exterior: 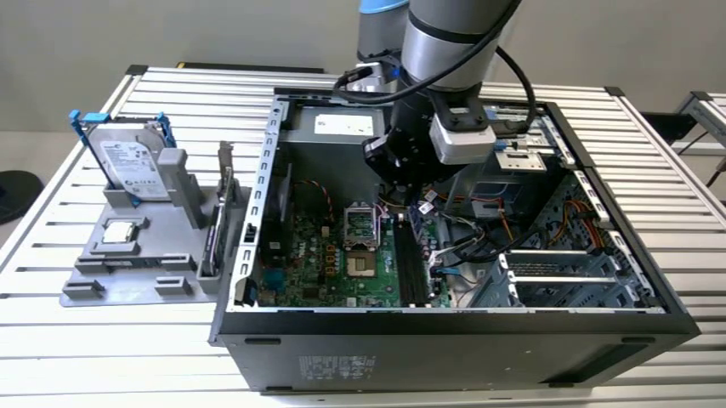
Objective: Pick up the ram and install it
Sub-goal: 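Insert the ram into the slot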
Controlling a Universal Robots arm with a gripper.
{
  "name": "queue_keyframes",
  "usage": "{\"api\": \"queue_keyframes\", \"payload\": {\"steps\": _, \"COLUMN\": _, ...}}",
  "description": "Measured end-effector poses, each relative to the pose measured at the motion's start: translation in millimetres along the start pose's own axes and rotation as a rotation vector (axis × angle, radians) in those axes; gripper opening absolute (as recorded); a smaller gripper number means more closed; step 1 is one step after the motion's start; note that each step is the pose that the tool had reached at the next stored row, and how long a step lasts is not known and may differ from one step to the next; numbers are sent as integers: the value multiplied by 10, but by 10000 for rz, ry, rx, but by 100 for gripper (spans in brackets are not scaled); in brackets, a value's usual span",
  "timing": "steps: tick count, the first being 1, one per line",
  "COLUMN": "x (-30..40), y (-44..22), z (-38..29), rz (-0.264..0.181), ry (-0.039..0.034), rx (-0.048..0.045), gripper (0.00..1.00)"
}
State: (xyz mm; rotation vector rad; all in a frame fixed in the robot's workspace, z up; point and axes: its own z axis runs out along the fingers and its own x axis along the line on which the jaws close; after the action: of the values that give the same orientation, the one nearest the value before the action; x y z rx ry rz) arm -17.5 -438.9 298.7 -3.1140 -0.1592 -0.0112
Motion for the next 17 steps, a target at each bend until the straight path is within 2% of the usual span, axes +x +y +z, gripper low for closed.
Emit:
{"api": "queue_keyframes", "payload": {"steps": 7, "x": 0, "y": 1, "z": 49, "rz": 1011, "ry": 34, "rx": -19, "gripper": 0}}
{"api": "queue_keyframes", "payload": {"steps": 9, "x": 0, "y": 1, "z": 58, "rz": 1185, "ry": 38, "rx": -91, "gripper": 0}}
{"api": "queue_keyframes", "payload": {"steps": 11, "x": 4, "y": 2, "z": 66, "rz": 1263, "ry": 35, "rx": -241, "gripper": 0}}
{"api": "queue_keyframes", "payload": {"steps": 13, "x": 4, "y": 2, "z": 75, "rz": 1274, "ry": 56, "rx": -457, "gripper": 0}}
{"api": "queue_keyframes", "payload": {"steps": 14, "x": 5, "y": 2, "z": 78, "rz": 1273, "ry": 70, "rx": -596, "gripper": 0}}
{"api": "queue_keyframes", "payload": {"steps": 17, "x": 5, "y": 2, "z": 79, "rz": 1270, "ry": 109, "rx": -1123, "gripper": 0}}
